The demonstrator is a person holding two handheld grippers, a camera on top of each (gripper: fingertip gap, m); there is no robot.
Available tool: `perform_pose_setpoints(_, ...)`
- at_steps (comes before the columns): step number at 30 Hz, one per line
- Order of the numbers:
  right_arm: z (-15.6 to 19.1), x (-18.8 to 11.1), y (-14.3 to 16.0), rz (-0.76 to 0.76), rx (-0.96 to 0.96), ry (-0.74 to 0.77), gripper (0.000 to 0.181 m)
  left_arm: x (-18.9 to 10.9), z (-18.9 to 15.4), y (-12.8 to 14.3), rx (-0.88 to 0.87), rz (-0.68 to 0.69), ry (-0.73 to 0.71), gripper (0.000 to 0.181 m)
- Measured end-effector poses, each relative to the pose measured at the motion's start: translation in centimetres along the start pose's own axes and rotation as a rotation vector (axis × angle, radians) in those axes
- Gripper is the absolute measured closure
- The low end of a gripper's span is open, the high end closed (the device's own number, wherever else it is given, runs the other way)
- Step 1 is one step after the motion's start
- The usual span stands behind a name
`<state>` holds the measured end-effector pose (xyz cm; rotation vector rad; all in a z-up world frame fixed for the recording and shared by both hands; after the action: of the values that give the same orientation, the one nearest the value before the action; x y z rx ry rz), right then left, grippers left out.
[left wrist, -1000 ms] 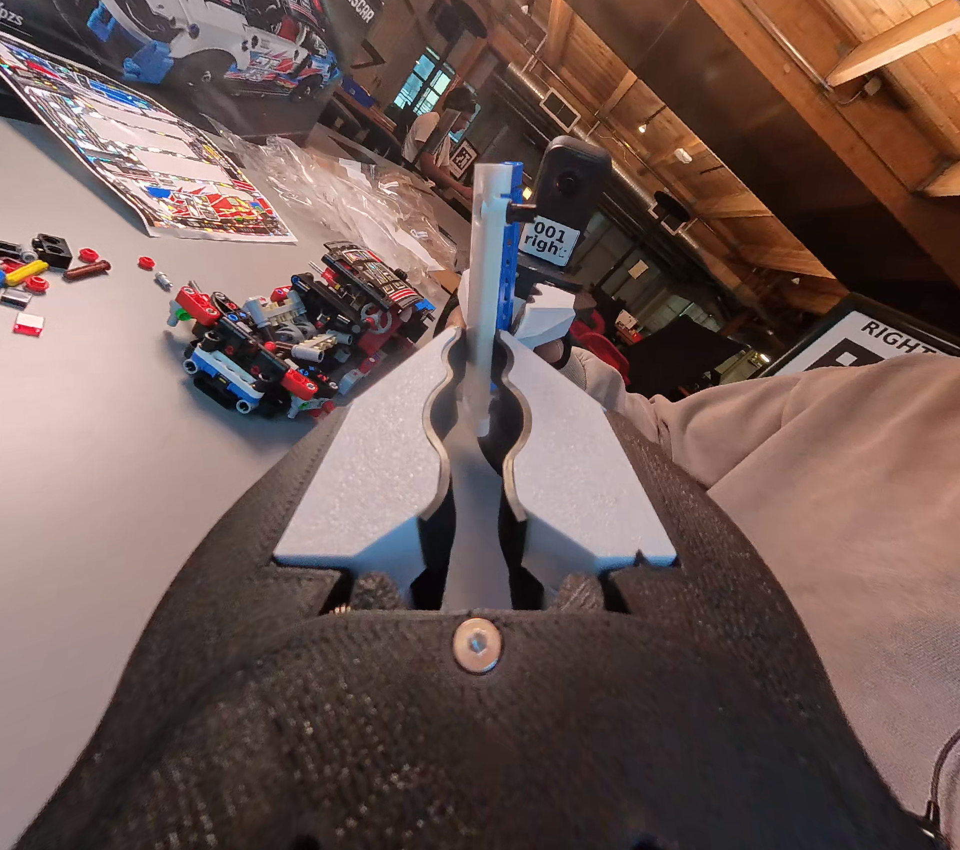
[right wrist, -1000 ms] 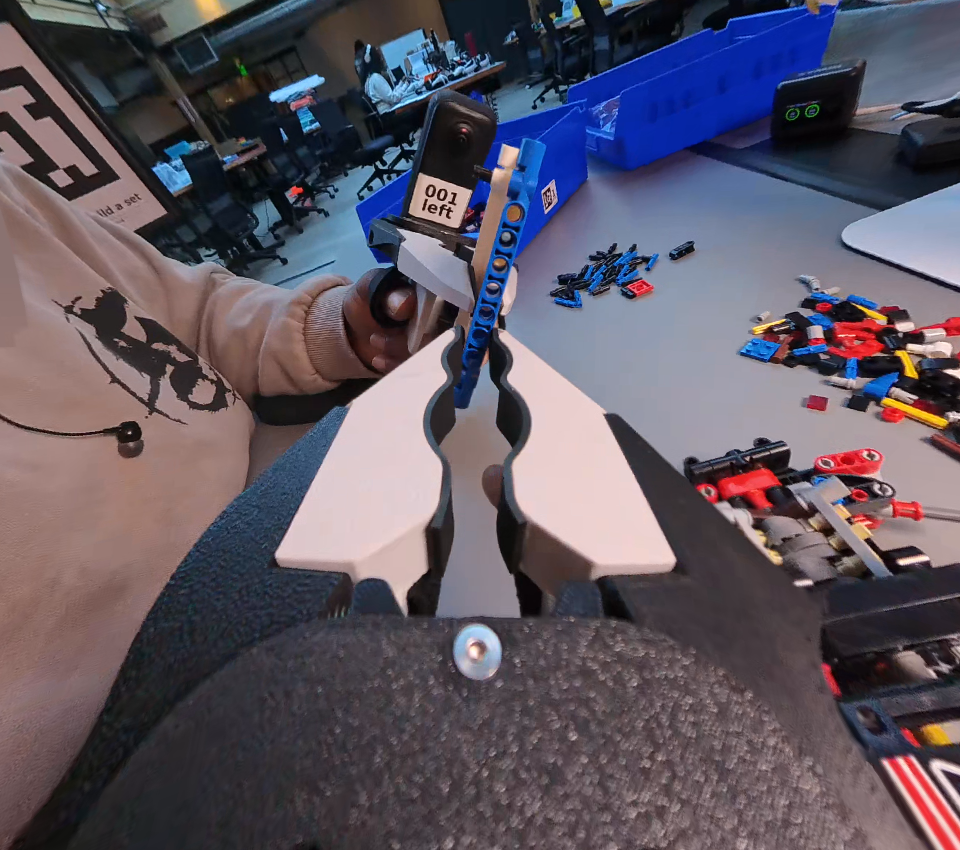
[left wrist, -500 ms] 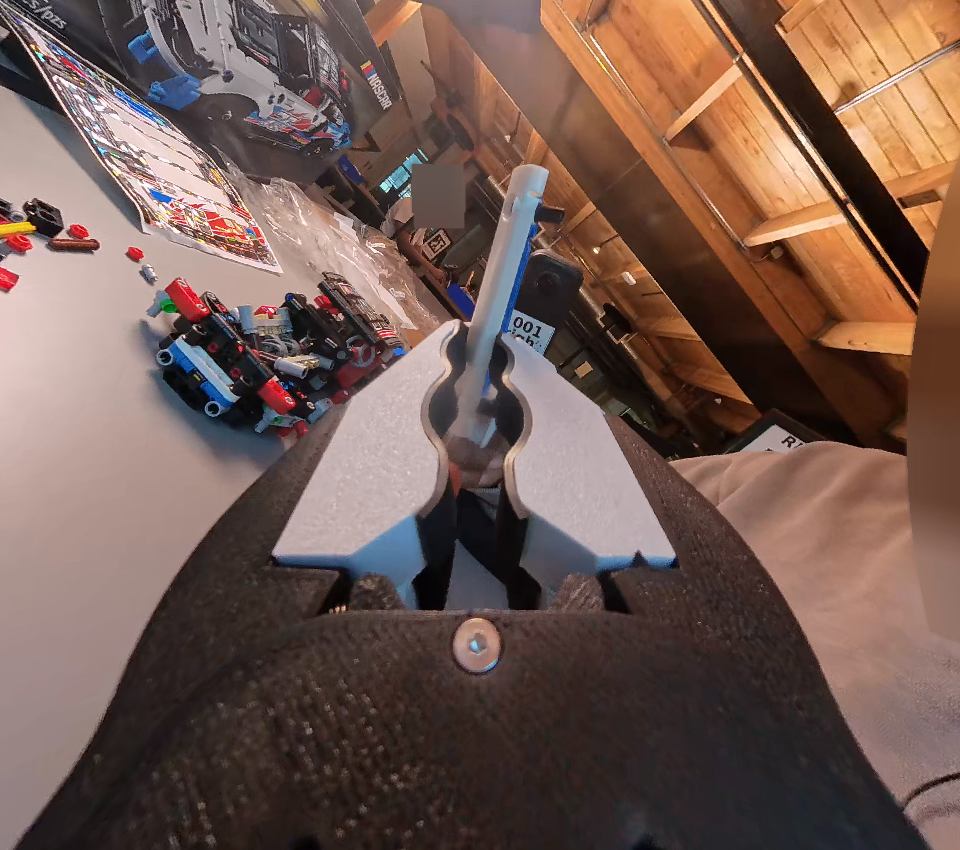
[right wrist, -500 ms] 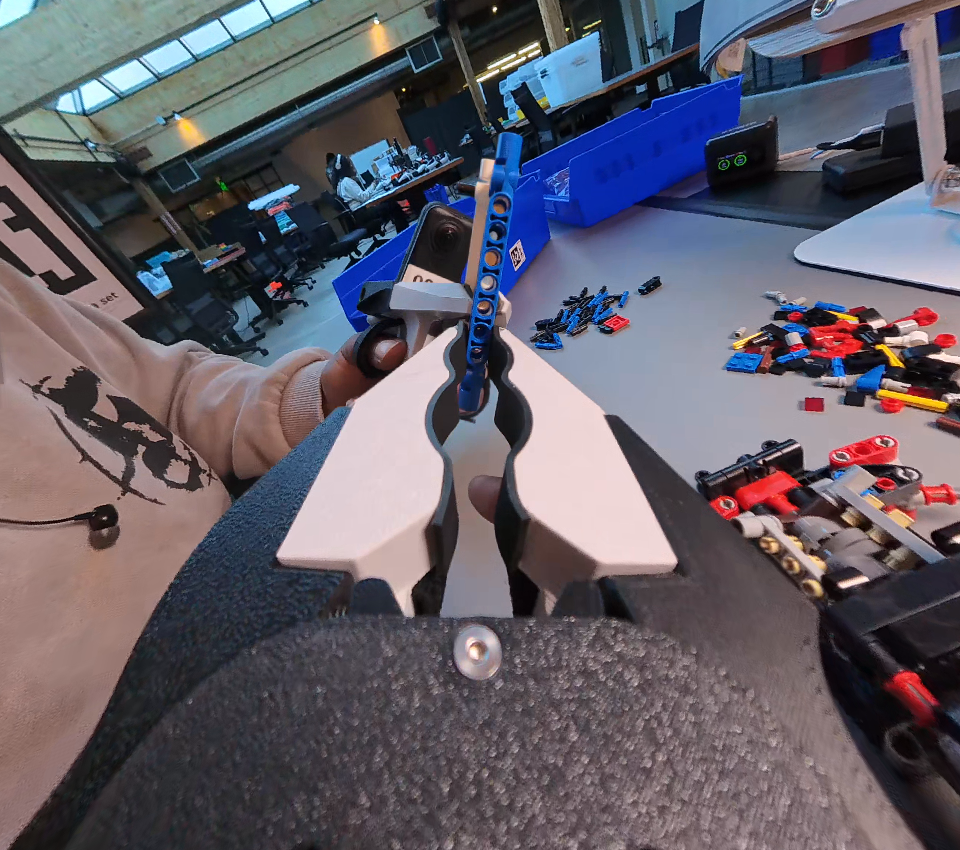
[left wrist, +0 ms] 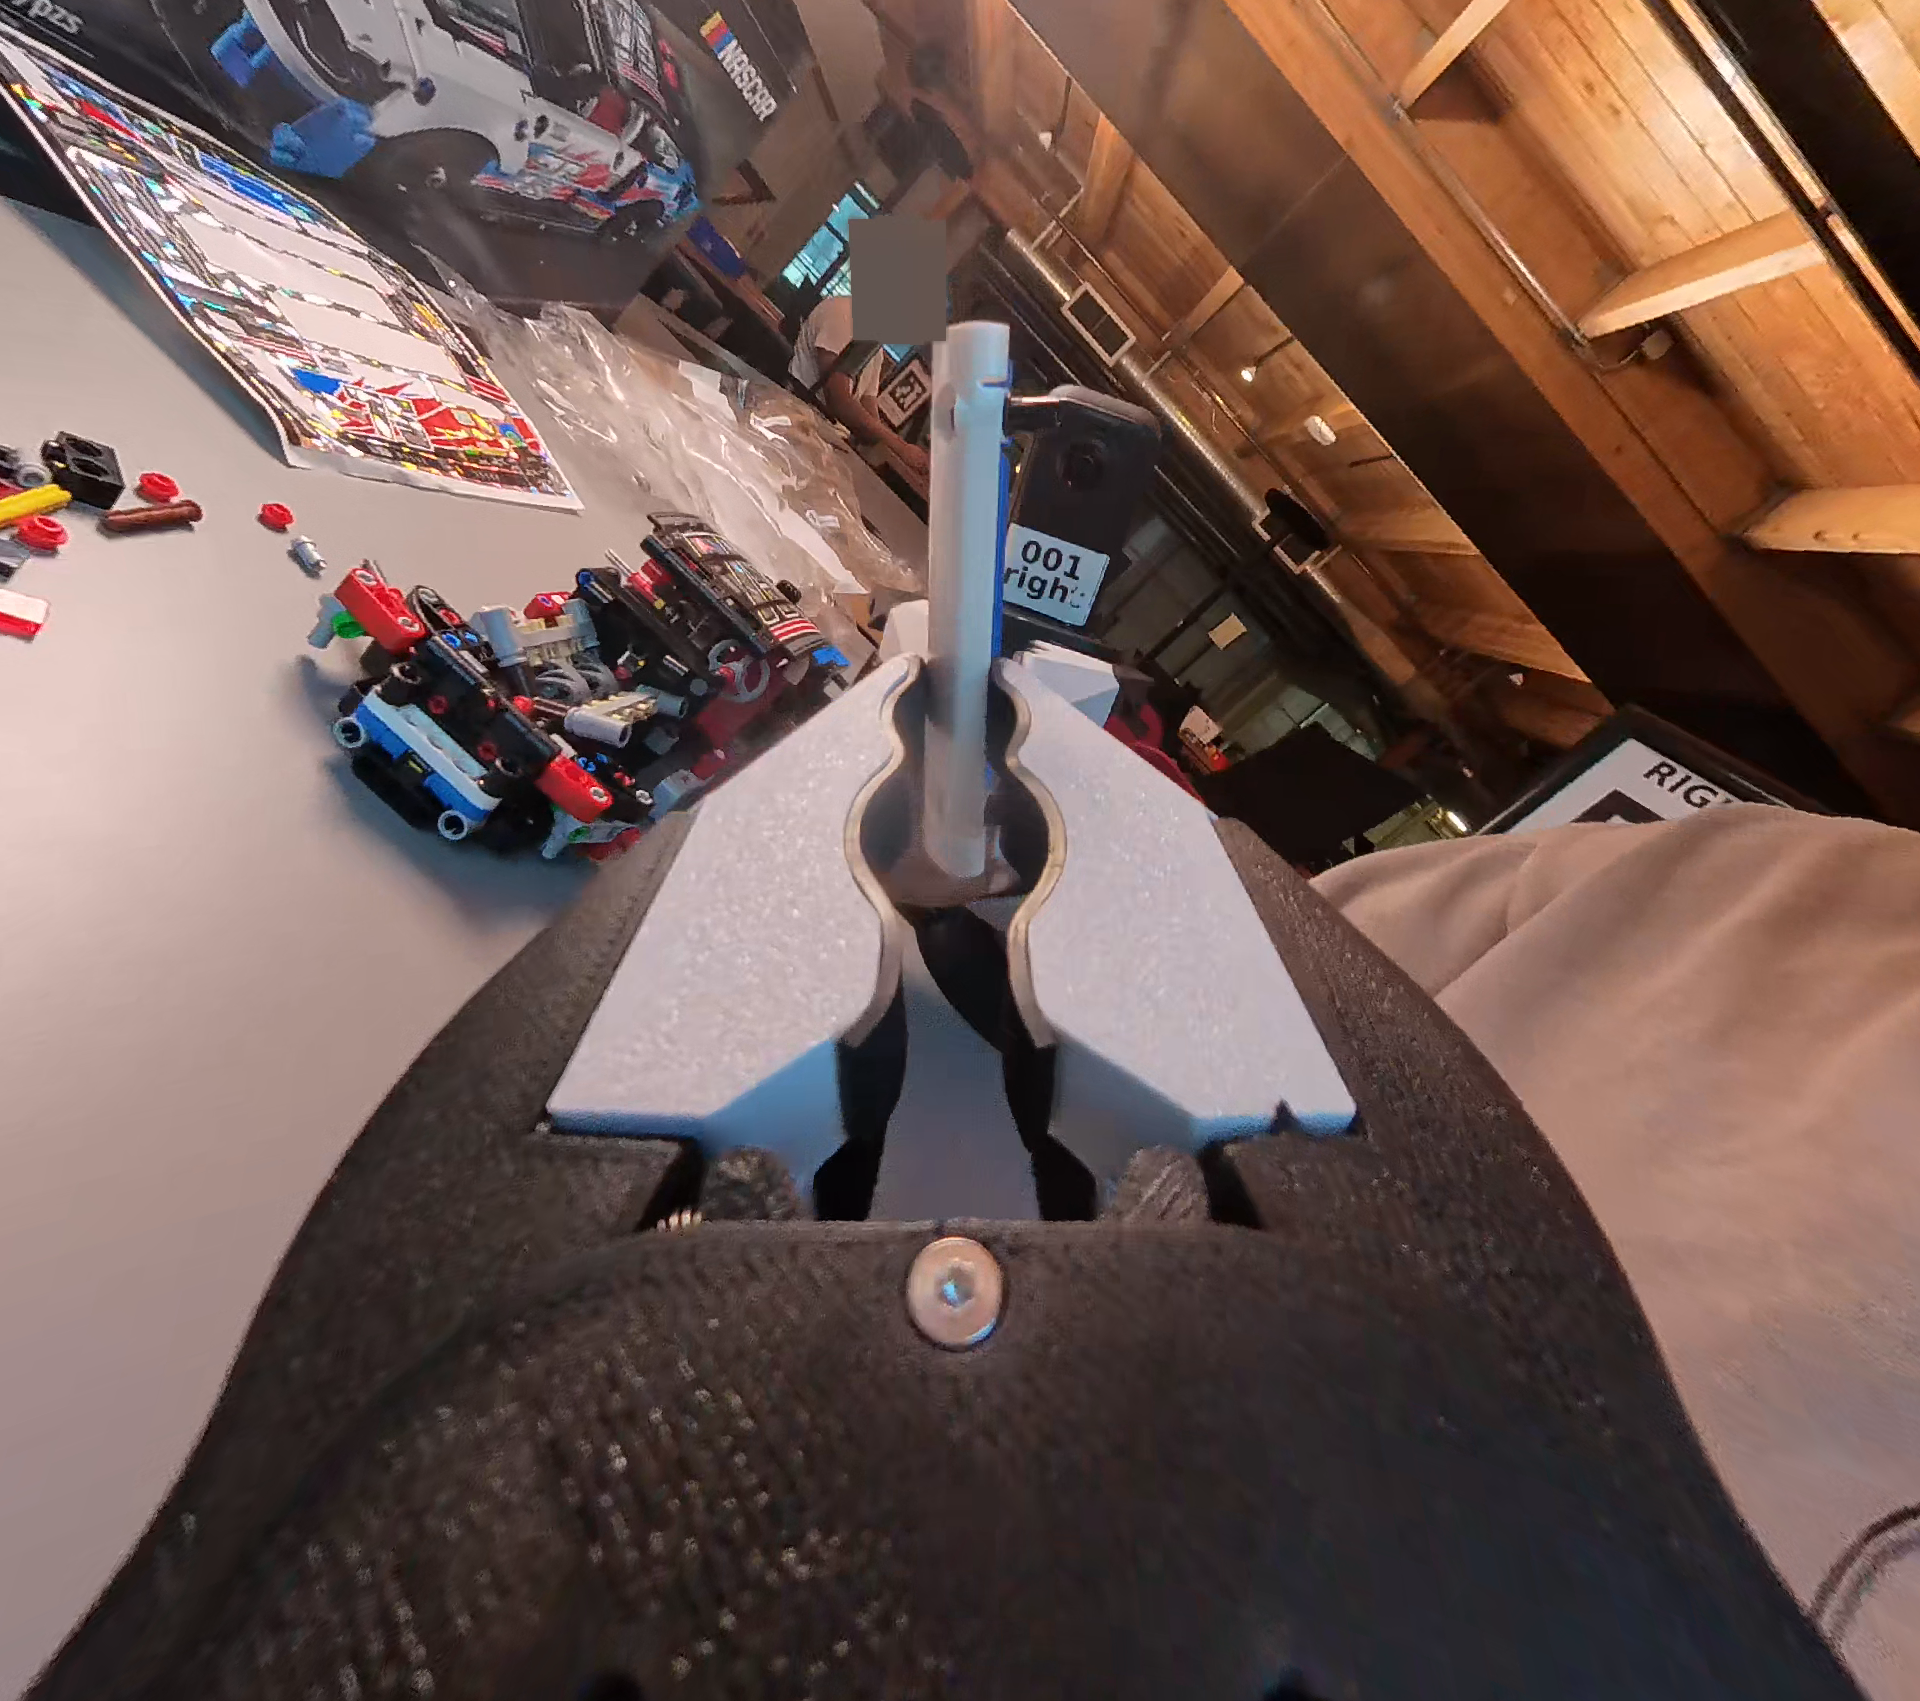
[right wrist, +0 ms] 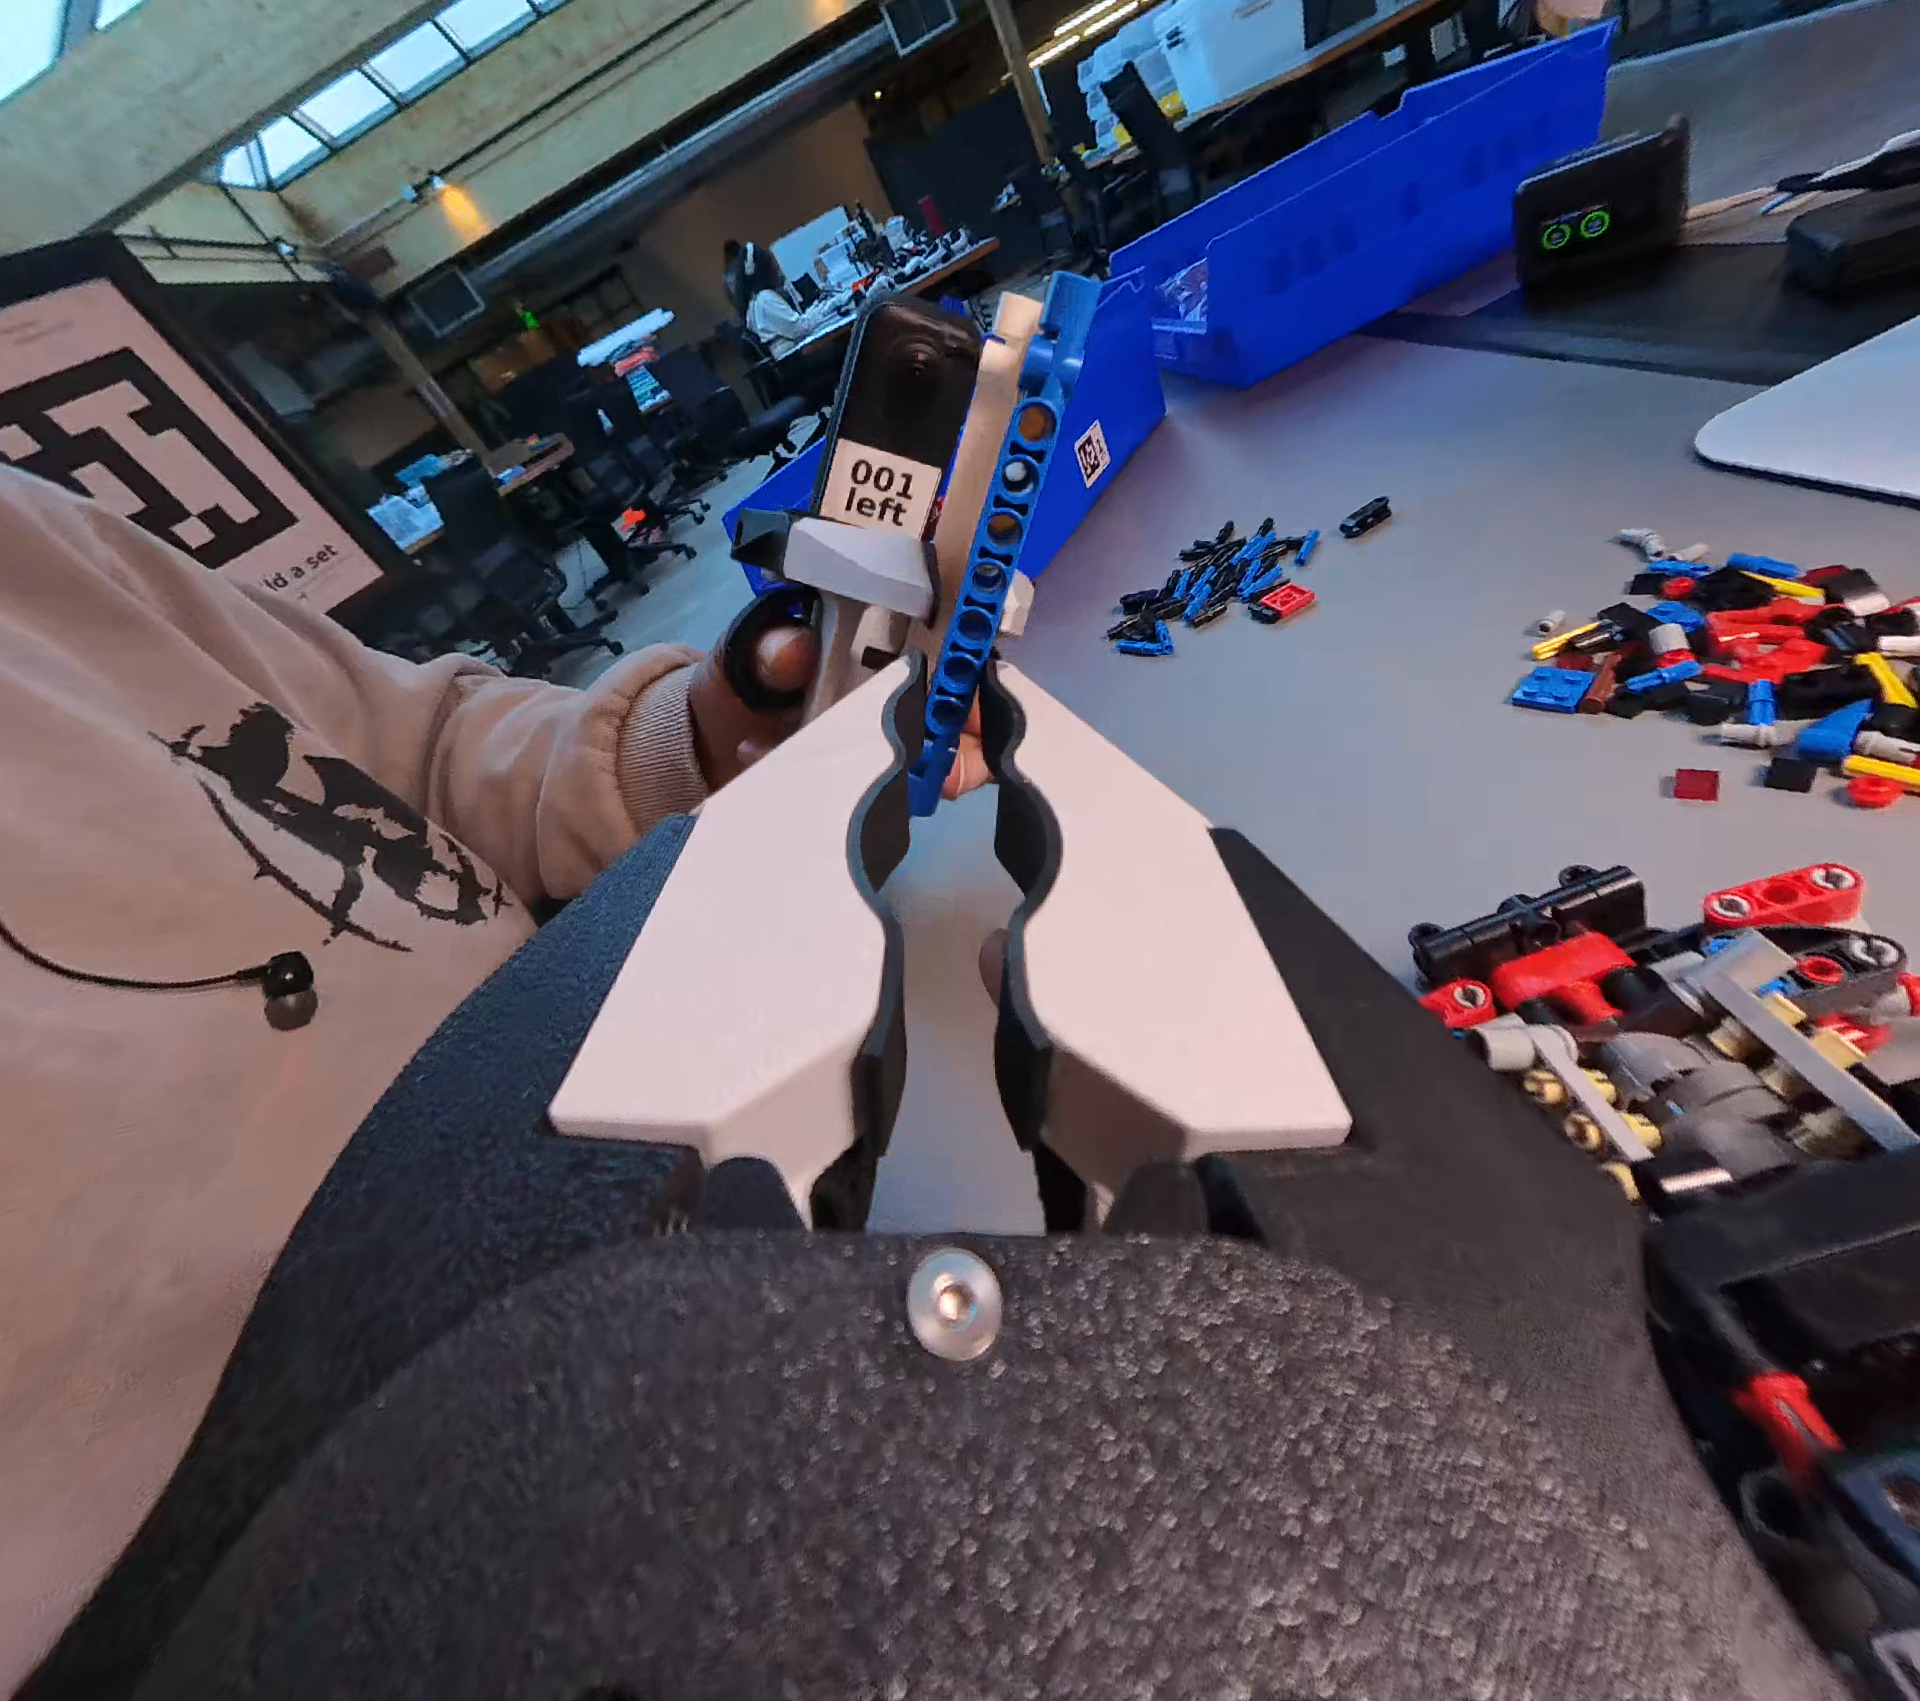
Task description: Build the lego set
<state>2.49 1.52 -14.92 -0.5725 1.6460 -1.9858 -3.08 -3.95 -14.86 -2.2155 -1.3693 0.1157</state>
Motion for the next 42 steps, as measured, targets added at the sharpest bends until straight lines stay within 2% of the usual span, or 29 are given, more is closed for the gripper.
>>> perform_pose_setpoints(3, -0.1, -0.5, -0.4, -0.046, 0.036, -0.006, 0.174, -0.2, -0.3, 0.0, 0.014, 0.025, -0.002, 0.172)
perform_pose_setpoints(7, 0.2, -0.5, -0.4, -0.026, 0.055, -0.027, 0.176, -0.4, -0.8, 0.2, 0.026, 0.064, 0.009, 0.169)
perform_pose_setpoints(10, 0.4, -0.4, 0.0, 0.008, 0.057, -0.031, 0.176, -1.2, -1.0, -1.2, 0.063, -0.004, 0.001, 0.167)
perform_pose_setpoints(14, 0.9, 0.0, 0.4, 0.074, -0.021, -0.021, 0.174, -1.5, -0.9, -1.0, 0.133, 0.024, -0.055, 0.176)
perform_pose_setpoints(16, 1.0, 0.2, -0.2, 0.072, -0.065, -0.005, 0.167, -1.4, -1.1, -0.9, 0.130, 0.037, -0.029, 0.176)
perform_pose_setpoints(20, 1.3, 0.0, -1.4, 0.041, -0.103, 0.009, 0.173, -0.9, -1.2, -0.1, 0.142, 0.067, -0.021, 0.176)
perform_pose_setpoints(29, 0.8, -0.1, 0.4, 0.155, -0.128, 0.062, 0.176, -0.6, -0.4, 0.8, 0.263, 0.084, -0.147, 0.175)
perform_pose_setpoints(34, 0.6, 0.3, 1.1, 0.149, -0.090, 0.063, 0.176, -0.4, -0.2, 0.6, 0.287, 0.053, -0.173, 0.176)
perform_pose_setpoints(42, 0.4, 0.4, 1.4, 0.137, -0.062, 0.016, 0.176, -0.5, -0.3, 0.6, 0.420, 0.145, -0.238, 0.176)
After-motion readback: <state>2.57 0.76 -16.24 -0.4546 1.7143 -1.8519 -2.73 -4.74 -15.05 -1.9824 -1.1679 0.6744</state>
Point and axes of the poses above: each gripper's, where its closed fingertips meet, x out along the fingers, y out of its underside, z = x × y across the jaws, the point moved 4 cm from there along -x, back along the fingers, and after that the axes turned 15 degrees about -x, right-handed, at the moved point
